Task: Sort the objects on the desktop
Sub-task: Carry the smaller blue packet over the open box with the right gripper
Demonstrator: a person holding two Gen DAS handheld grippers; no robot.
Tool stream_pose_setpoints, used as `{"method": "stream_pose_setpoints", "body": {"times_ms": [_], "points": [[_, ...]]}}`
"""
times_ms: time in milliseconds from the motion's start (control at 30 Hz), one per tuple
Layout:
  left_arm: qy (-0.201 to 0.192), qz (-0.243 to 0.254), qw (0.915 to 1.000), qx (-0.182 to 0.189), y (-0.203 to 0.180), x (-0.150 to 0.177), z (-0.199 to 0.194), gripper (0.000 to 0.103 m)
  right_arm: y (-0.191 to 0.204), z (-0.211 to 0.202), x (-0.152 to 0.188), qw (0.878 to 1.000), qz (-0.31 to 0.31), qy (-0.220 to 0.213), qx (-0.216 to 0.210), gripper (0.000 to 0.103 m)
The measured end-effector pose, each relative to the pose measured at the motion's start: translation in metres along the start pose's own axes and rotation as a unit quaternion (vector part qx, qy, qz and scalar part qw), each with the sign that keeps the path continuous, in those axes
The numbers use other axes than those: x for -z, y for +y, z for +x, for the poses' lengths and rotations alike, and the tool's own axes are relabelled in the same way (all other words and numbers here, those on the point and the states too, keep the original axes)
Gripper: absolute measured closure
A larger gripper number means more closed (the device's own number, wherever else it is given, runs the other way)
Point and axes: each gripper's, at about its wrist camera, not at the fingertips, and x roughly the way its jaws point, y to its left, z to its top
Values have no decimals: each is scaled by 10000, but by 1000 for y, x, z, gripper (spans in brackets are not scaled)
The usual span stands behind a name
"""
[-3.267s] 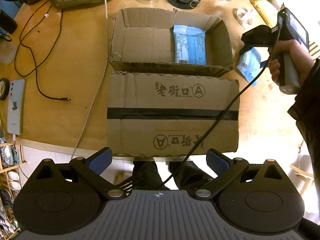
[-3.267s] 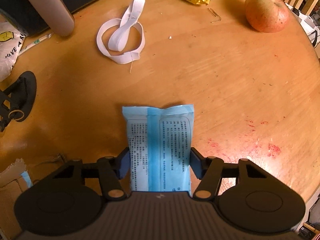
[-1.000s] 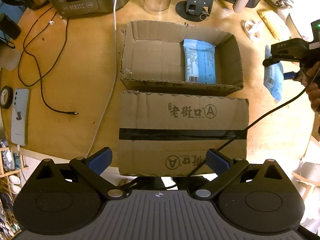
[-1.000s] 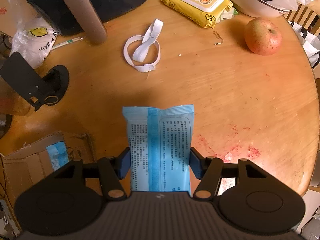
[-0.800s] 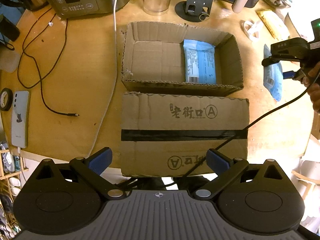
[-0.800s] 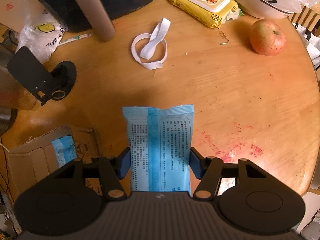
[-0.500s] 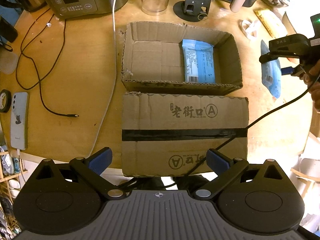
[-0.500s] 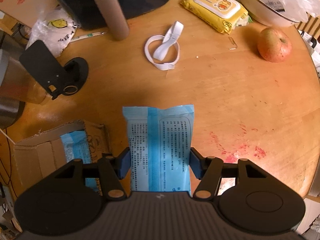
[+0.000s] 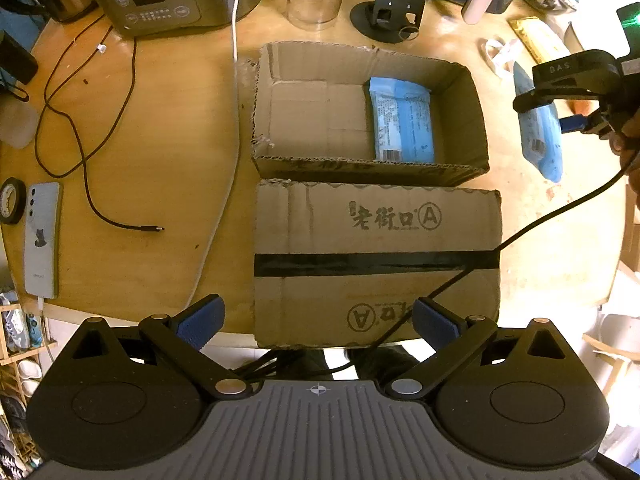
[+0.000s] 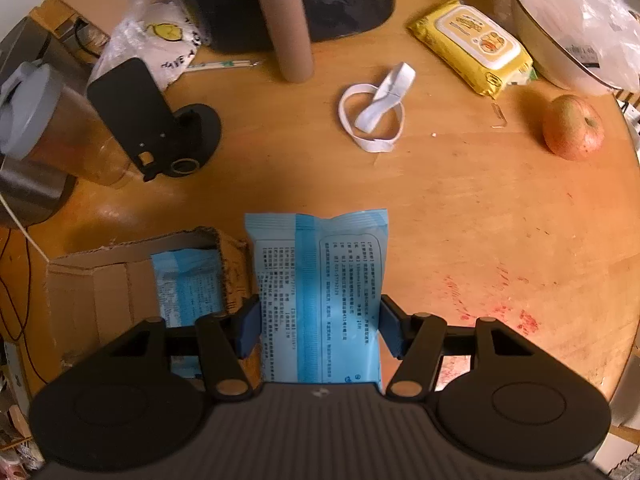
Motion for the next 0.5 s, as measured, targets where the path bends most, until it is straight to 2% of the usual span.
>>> {"method": "stream_pose_setpoints", "body": {"times_ms": [500], "points": [[-48,-115,9999,35,11,5,-4,0,29,-1,2,9997,-222,4,-24,45]]}}
